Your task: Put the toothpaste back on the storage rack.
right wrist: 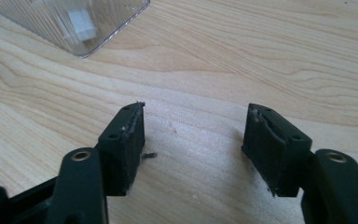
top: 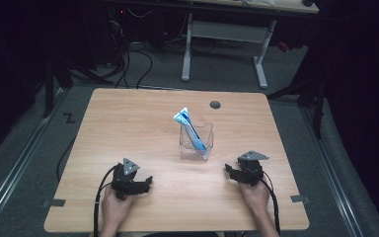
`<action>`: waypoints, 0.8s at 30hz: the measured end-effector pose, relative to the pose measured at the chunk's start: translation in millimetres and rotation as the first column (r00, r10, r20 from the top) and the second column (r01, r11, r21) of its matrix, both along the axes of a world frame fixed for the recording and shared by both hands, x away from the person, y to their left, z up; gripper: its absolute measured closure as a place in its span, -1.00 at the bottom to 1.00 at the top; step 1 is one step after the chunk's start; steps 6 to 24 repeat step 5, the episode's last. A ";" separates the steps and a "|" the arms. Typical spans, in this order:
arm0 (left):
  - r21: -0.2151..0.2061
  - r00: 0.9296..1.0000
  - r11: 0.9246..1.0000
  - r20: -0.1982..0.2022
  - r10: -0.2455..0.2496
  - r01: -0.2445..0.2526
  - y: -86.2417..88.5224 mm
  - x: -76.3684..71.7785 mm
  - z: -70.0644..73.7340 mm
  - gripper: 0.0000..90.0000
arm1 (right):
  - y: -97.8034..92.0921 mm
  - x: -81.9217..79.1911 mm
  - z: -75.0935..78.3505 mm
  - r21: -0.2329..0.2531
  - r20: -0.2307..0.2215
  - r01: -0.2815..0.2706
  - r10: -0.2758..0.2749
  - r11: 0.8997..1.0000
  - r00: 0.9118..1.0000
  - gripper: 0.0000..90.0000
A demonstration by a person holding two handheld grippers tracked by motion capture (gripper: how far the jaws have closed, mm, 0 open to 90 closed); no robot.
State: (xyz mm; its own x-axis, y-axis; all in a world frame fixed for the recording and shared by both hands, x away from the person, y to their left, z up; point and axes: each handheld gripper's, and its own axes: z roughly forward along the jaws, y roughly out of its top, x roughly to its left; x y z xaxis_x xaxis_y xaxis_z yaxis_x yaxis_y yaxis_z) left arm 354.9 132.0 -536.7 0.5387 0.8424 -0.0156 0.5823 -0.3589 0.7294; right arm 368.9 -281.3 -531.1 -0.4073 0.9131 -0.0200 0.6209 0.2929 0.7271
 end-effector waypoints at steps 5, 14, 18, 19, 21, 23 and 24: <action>0.000 1.000 1.000 0.000 0.000 0.000 0.0 0.0 0.0 -0.64 | 0.2 -0.1 0.0 0.001 -0.001 0.000 0.000 1.000 1.000 -0.17; 0.000 1.000 1.000 0.000 0.000 0.000 0.0 0.0 0.0 -0.64 | 0.2 -0.1 0.0 0.001 -0.001 0.000 0.000 1.000 1.000 -0.17; 0.000 1.000 1.000 0.000 0.000 0.000 0.0 0.0 0.0 -0.64 | 0.2 -0.1 0.0 0.001 -0.001 0.000 0.000 1.000 1.000 -0.17; 0.000 1.000 1.000 0.000 0.000 0.000 0.0 0.0 0.0 -0.64 | 0.2 -0.1 0.0 0.001 -0.001 0.000 0.000 1.000 1.000 -0.17; 0.000 1.000 1.000 0.000 0.000 0.000 0.0 0.0 0.0 -0.64 | 0.2 -0.1 0.0 0.001 -0.001 0.000 0.000 1.000 1.000 -0.17; 0.000 1.000 1.000 0.000 0.000 0.000 0.0 0.0 0.0 -0.64 | 0.2 -0.1 0.0 0.001 -0.001 0.000 0.000 1.000 1.000 -0.17; 0.000 1.000 1.000 0.000 0.000 0.000 0.0 0.0 0.0 -0.64 | 0.2 -0.1 0.0 0.001 -0.001 0.000 0.000 1.000 1.000 -0.17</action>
